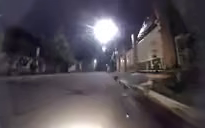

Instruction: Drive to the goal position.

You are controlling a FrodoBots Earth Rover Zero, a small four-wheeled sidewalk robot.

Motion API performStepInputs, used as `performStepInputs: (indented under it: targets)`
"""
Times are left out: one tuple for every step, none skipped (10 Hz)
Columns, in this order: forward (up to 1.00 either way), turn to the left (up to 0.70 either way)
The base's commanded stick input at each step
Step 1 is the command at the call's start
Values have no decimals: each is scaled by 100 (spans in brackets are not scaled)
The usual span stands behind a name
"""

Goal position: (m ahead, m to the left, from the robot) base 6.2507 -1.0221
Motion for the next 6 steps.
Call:
performStepInputs:
  targets:
    - [70, 0]
    - [70, 0]
    - [70, 0]
    - [70, 0]
    - [70, 0]
    - [70, 0]
